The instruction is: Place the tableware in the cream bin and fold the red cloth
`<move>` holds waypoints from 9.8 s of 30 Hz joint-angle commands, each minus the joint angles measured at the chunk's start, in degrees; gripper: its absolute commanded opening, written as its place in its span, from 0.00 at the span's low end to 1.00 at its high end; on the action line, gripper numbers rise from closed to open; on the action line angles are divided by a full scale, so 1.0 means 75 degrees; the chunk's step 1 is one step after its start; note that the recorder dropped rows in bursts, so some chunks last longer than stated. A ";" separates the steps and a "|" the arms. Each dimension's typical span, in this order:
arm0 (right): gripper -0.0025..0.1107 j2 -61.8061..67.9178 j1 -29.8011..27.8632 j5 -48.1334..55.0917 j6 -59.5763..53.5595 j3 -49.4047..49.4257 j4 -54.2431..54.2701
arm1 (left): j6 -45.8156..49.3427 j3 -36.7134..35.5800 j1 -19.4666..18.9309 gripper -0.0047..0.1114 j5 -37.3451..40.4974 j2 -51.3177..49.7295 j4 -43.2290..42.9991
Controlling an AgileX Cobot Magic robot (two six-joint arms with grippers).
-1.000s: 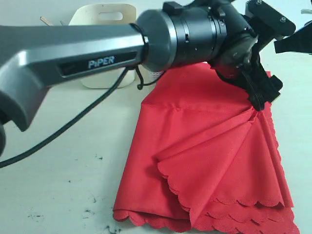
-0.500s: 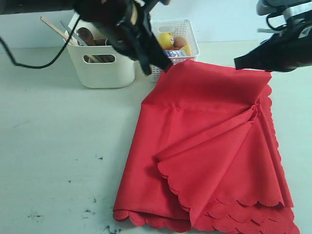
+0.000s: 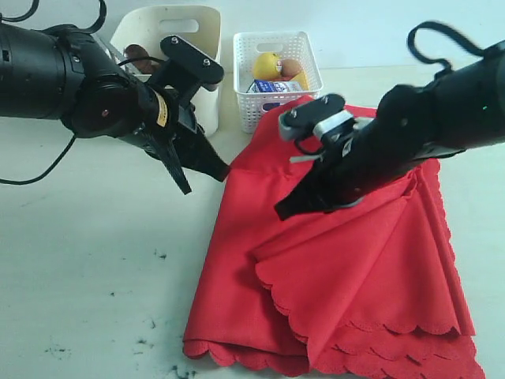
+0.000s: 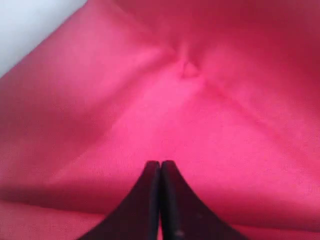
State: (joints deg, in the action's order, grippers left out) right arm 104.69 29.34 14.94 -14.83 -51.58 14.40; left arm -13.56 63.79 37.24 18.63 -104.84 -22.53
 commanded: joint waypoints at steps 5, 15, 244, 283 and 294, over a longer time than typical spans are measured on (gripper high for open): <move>0.02 0.0241 0.0023 0.2116 0.0227 0.0048 -0.0851 | -0.0047 -0.0042 -0.0014 0.06 -0.0465 -0.0004 0.0007; 0.02 -0.3107 0.0023 0.3486 0.7202 0.1452 -0.7156 | -0.0047 -0.0042 -0.0014 0.06 -0.0625 -0.0023 0.0025; 0.02 0.2288 -0.3380 0.0201 0.8537 -0.3917 -0.8399 | -0.2343 -0.2691 -0.0626 0.06 -0.1334 0.6336 -0.2518; 0.02 -0.0255 -0.3819 0.0040 0.2326 -0.0498 -0.2043 | -0.2421 -0.2691 -0.0626 0.06 -0.1474 0.6336 -0.2548; 0.02 0.0680 -0.3819 -0.1363 0.2326 0.0669 -0.1964 | -0.2484 -0.2691 -0.0626 0.06 -0.1474 0.6336 -0.2547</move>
State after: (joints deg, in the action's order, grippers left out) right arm 106.88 0.90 7.85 3.13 -46.50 -0.59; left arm -31.54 43.77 32.57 7.98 -57.42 -41.62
